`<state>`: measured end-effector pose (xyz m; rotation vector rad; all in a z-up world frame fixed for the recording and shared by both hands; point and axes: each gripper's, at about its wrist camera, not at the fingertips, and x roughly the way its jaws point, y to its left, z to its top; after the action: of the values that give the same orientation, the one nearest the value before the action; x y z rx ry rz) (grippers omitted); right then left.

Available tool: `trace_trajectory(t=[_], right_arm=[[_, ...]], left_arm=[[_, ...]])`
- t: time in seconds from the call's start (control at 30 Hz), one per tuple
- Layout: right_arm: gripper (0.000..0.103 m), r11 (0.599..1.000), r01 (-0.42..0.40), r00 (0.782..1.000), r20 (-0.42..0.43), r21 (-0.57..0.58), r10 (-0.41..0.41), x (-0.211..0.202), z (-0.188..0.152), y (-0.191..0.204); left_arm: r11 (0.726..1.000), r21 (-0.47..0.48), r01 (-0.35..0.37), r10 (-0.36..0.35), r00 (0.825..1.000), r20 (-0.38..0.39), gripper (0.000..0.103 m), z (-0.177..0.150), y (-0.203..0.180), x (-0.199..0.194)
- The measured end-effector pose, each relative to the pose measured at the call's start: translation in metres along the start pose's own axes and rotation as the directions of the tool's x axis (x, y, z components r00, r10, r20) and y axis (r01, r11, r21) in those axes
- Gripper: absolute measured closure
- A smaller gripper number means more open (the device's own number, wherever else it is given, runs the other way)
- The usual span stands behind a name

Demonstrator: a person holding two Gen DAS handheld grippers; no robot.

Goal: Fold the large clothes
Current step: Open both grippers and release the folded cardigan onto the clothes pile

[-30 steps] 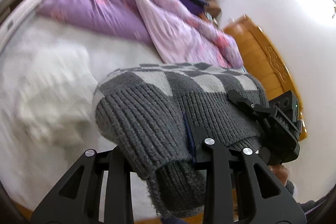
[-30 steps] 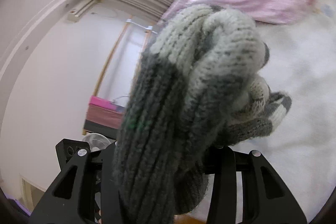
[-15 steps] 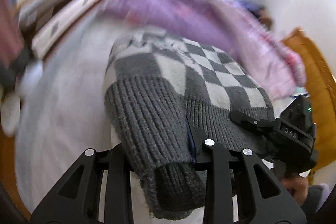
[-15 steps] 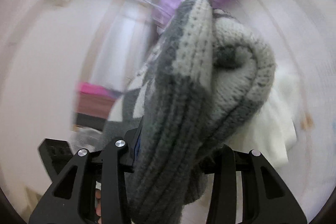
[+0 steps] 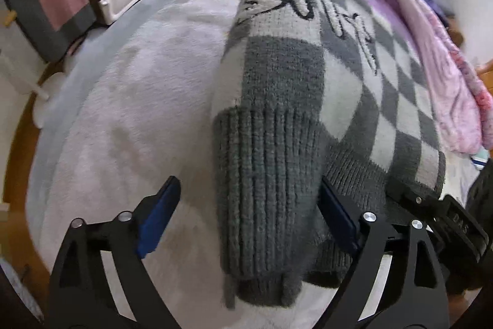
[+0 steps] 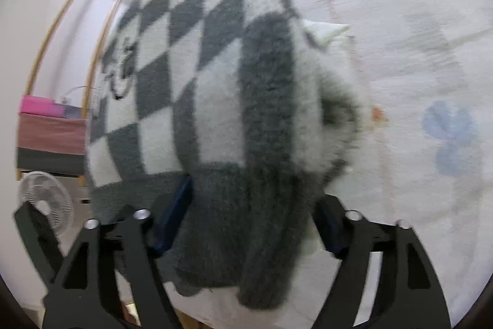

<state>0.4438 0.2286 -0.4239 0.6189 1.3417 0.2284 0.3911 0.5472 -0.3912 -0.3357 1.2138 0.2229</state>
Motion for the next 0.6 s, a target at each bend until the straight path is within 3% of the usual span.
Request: trace_trajectory(t=[0.03, 0.13, 0.23, 0.6], right_arm=[[0.027, 1.0, 0.003, 1.0, -0.007, -0.001, -0.003, -0.005, -0.018, -0.007], [0.027, 0.996, 0.085, 0.996, -0.015, -0.039, -0.086, -0.021, -0.021, -0.01], [0.027, 0.984, 0.159, 0.987, -0.012, -0.085, -0.161, -0.048, -0.034, 0.013], [0.025, 0.946, 0.165, 0.979, 0.163, -0.278, -0.123, -0.193, -0.077, 0.044]], left_arm=[[1.0, -0.004, -0.019, 0.019, 1.0, -0.01, 0.013, 0.0, -0.001, -0.006], [0.995, 0.017, -0.102, 0.101, 0.995, 0.02, 0.013, -0.002, -0.009, -0.027], [0.987, 0.046, -0.157, 0.153, 0.986, 0.072, 0.012, -0.006, -0.02, -0.055], [0.981, 0.195, -0.001, -0.025, 0.991, 0.13, 0.011, -0.039, -0.101, -0.156]])
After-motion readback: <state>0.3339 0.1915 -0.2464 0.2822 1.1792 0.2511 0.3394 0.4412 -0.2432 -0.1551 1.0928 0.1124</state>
